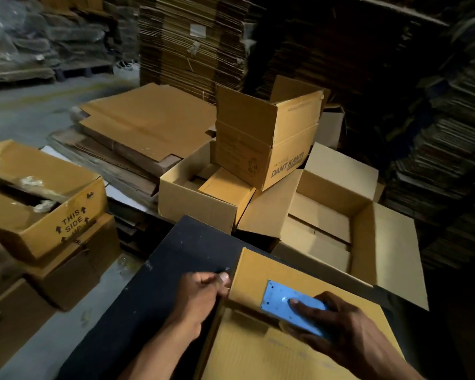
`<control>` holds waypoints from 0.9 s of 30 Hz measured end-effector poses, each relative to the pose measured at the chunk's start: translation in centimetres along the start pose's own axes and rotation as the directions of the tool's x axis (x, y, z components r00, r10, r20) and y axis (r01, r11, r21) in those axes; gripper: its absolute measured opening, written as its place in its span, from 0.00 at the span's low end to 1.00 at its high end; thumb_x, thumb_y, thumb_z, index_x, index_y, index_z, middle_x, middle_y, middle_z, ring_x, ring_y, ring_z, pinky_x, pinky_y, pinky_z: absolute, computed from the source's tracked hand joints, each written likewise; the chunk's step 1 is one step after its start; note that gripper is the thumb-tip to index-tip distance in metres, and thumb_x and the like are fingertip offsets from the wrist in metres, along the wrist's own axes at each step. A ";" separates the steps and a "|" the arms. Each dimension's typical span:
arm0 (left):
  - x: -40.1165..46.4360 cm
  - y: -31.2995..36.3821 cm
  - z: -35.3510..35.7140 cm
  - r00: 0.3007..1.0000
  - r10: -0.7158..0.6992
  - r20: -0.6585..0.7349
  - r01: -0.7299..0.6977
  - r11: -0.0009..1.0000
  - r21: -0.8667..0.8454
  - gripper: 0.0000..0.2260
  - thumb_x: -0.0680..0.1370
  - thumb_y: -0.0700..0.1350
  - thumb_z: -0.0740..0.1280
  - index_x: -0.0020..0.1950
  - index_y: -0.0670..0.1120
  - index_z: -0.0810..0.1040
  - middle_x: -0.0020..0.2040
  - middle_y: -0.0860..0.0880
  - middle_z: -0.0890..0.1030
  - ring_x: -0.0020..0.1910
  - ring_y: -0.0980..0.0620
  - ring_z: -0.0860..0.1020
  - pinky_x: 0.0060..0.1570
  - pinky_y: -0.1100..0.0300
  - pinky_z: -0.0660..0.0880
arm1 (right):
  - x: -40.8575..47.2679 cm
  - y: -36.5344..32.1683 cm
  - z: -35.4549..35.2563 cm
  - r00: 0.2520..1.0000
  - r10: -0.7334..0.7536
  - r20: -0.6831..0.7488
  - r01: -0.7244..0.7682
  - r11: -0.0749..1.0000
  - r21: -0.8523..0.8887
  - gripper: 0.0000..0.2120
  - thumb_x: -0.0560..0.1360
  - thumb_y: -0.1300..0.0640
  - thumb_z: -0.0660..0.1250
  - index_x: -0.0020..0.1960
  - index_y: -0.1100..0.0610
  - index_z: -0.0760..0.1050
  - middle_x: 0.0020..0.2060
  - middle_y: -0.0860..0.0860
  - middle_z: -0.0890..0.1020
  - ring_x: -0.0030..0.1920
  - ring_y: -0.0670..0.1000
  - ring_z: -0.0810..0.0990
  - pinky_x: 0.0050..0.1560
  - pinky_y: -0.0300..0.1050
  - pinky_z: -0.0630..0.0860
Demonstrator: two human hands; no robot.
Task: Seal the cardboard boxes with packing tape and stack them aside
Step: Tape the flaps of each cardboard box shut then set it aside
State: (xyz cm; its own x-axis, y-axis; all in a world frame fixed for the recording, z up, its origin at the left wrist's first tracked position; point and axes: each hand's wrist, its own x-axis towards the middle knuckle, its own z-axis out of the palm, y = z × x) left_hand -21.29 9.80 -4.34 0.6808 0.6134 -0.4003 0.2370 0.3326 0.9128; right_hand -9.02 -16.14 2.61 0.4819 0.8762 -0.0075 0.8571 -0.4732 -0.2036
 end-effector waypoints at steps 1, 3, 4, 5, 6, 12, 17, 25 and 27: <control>0.0 0.1 -0.6 1.000 -0.005 0.001 0.005 1.000 0.008 0.07 0.79 0.42 0.73 0.43 0.42 0.87 0.34 0.49 0.86 0.25 0.63 0.77 0.52 0.47 0.80 | -0.4 0.5 -0.7 0.998 0.027 0.061 -0.028 0.999 0.029 0.29 0.75 0.21 0.53 0.74 0.20 0.54 0.53 0.36 0.72 0.44 0.39 0.77 0.42 0.28 0.75; 0.2 -0.3 -1.1 1.000 -0.031 0.002 0.031 0.999 0.022 0.07 0.79 0.42 0.73 0.43 0.41 0.87 0.34 0.50 0.86 0.23 0.64 0.74 0.63 0.37 0.75 | -1.0 0.9 -0.6 0.982 0.046 0.185 -0.056 0.997 0.048 0.29 0.73 0.19 0.50 0.73 0.18 0.50 0.56 0.38 0.71 0.50 0.40 0.77 0.49 0.36 0.77; 0.3 -0.8 -1.1 0.999 -0.042 -0.003 0.042 0.999 0.033 0.07 0.79 0.42 0.73 0.43 0.42 0.87 0.34 0.49 0.86 0.23 0.63 0.74 0.64 0.36 0.74 | -1.0 0.7 -0.2 0.970 0.047 0.240 -0.054 0.998 0.026 0.29 0.74 0.21 0.51 0.73 0.19 0.49 0.56 0.39 0.71 0.51 0.41 0.76 0.50 0.37 0.77; 0.4 -1.2 -1.1 0.999 -0.044 -0.017 0.044 0.998 0.049 0.07 0.79 0.42 0.73 0.43 0.42 0.87 0.34 0.49 0.86 0.25 0.63 0.75 0.64 0.36 0.74 | -0.7 0.6 0.3 0.958 0.062 0.282 -0.060 0.998 -0.016 0.28 0.76 0.24 0.52 0.74 0.20 0.48 0.58 0.40 0.70 0.51 0.42 0.76 0.50 0.38 0.77; 0.7 -1.7 -1.1 0.999 -0.037 -0.037 0.039 0.997 0.064 0.06 0.79 0.42 0.73 0.44 0.42 0.87 0.35 0.49 0.86 0.28 0.62 0.77 0.63 0.37 0.75 | -0.3 0.5 0.9 0.955 0.064 0.288 -0.046 0.996 -0.070 0.28 0.79 0.28 0.54 0.75 0.21 0.46 0.59 0.41 0.69 0.52 0.42 0.75 0.50 0.38 0.76; 2.6 -5.3 -1.7 0.995 -0.018 -0.100 0.033 0.988 0.149 0.07 0.80 0.43 0.73 0.43 0.42 0.86 0.34 0.50 0.86 0.41 0.54 0.83 0.40 0.64 0.72 | 2.4 0.8 5.3 0.931 0.120 0.344 -0.084 0.989 -0.118 0.29 0.83 0.38 0.61 0.79 0.29 0.52 0.59 0.45 0.69 0.52 0.47 0.75 0.51 0.40 0.74; 3.3 -7.5 -2.5 0.987 -0.072 -0.140 0.096 0.981 0.172 0.08 0.80 0.43 0.73 0.42 0.44 0.87 0.36 0.48 0.86 0.43 0.51 0.83 0.39 0.63 0.72 | 4.3 0.3 6.3 0.917 0.125 0.380 -0.071 0.986 -0.151 0.27 0.83 0.40 0.62 0.79 0.31 0.57 0.60 0.47 0.69 0.51 0.48 0.75 0.49 0.43 0.76; 4.4 -10.6 -2.7 0.979 -0.100 -0.177 0.136 0.969 0.208 0.10 0.80 0.46 0.73 0.39 0.46 0.86 0.33 0.52 0.84 0.36 0.56 0.82 0.34 0.66 0.70 | 5.7 -1.1 6.8 0.905 0.103 0.413 -0.001 0.971 -0.240 0.27 0.82 0.38 0.61 0.79 0.33 0.58 0.60 0.48 0.72 0.50 0.47 0.73 0.50 0.45 0.76; 4.6 -11.8 -2.5 0.978 -0.123 -0.166 0.156 0.966 0.205 0.11 0.80 0.47 0.72 0.39 0.47 0.86 0.34 0.53 0.85 0.37 0.54 0.82 0.35 0.64 0.71 | 6.1 -1.4 7.1 0.905 0.104 0.414 0.007 0.966 -0.258 0.27 0.83 0.39 0.62 0.80 0.34 0.58 0.60 0.48 0.72 0.50 0.45 0.70 0.50 0.43 0.76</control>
State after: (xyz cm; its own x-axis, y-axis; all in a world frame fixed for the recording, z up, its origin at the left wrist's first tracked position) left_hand -22.69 10.48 -17.15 0.5217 0.6782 -0.5176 0.4777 0.2704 0.8359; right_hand -8.56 -9.45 -4.09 0.4498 0.7813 -0.4327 0.8783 -0.4749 0.0556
